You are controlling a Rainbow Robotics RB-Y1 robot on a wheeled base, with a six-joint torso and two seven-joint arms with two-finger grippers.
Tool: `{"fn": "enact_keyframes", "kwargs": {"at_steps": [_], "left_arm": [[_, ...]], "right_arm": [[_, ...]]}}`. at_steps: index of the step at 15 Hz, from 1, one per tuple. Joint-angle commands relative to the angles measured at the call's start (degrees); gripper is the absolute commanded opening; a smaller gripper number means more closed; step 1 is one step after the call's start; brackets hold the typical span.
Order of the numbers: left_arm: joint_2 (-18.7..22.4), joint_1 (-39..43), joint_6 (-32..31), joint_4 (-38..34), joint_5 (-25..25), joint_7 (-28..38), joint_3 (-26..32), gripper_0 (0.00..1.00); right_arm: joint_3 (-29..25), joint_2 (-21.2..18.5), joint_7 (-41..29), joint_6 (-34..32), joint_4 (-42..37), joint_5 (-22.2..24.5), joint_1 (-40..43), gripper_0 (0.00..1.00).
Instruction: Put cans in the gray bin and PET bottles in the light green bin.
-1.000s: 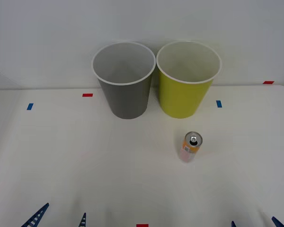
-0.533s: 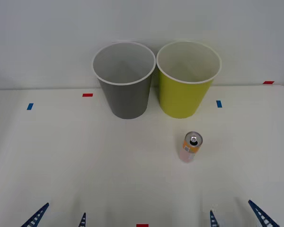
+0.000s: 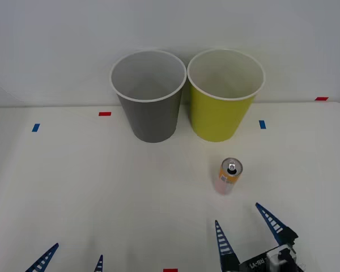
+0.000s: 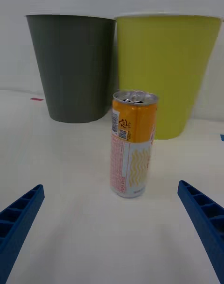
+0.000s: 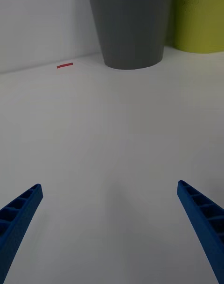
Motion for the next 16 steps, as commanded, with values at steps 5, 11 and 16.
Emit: {"fn": "enact_keyframes", "kwargs": {"at_steps": [5, 11, 16], "left_arm": [[0.0, 0.0, 0.0, 0.0, 0.0, 0.0, 0.0, 1.0], [0.0, 0.0, 0.0, 0.0, 0.0, 0.0, 0.0, 1.0], [0.0, 0.0, 0.0, 0.0, 0.0, 0.0, 0.0, 1.0]], "right_arm": [[-1.8, 3.6, -0.2, 6.5, 0.1, -1.0, -6.0, 1.0], [-5.8, 5.8, -0.4, 11.4, 0.1, -2.0, -8.7, 1.0], [-5.9, 7.4, -0.6, 14.2, 0.2, -3.2, -11.0, 1.0]]}}
